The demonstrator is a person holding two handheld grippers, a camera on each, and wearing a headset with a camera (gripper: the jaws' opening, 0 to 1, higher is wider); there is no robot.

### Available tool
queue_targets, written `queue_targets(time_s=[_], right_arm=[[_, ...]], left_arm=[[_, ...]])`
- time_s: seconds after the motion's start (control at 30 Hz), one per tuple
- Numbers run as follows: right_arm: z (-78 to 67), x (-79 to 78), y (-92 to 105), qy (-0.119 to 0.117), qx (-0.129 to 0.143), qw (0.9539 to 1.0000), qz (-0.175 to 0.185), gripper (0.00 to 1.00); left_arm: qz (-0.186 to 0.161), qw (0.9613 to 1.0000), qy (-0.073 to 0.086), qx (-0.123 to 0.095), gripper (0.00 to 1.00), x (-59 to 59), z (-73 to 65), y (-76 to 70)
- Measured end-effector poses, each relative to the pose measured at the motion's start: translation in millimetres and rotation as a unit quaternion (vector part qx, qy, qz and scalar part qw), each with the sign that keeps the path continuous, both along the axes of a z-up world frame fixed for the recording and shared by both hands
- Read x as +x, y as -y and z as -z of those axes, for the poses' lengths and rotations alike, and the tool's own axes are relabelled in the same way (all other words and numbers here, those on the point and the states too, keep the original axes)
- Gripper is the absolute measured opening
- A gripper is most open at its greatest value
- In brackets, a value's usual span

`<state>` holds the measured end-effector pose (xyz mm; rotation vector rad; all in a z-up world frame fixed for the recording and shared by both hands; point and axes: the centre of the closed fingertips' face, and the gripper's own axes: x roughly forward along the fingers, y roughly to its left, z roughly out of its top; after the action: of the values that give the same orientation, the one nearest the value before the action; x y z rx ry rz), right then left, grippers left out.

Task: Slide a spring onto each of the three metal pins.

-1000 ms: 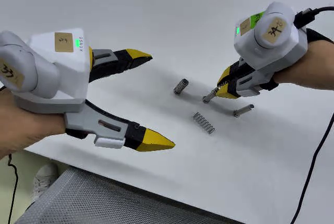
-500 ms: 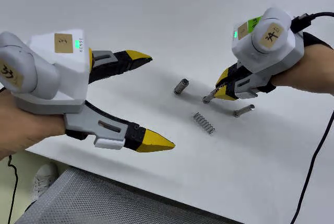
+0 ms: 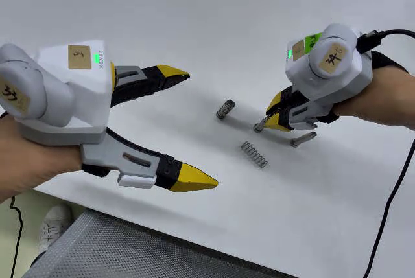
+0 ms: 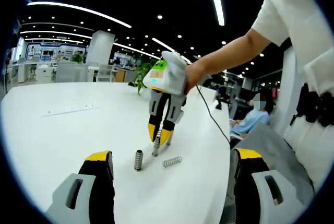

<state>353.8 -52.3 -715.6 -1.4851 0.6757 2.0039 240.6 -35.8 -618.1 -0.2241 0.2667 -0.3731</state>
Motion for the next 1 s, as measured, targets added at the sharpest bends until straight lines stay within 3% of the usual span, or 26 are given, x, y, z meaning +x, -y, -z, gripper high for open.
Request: queue_targets(time_s=[0.6,1.0], right_arm=[[18.1,-3.6,-1.3,0.000,0.015,0.9998,-0.014,0.12],[22.5,-3.7,-1.1,0.001,0.019,0.9997,-0.013,0.12]], left_arm=[[-0.002,1.0000,-0.001,0.000,0.97,-1.0,0.9,-1.4],[-0.002,1.0000,-0.002,0.000,0.97,-1.7,0.6,-1.0]])
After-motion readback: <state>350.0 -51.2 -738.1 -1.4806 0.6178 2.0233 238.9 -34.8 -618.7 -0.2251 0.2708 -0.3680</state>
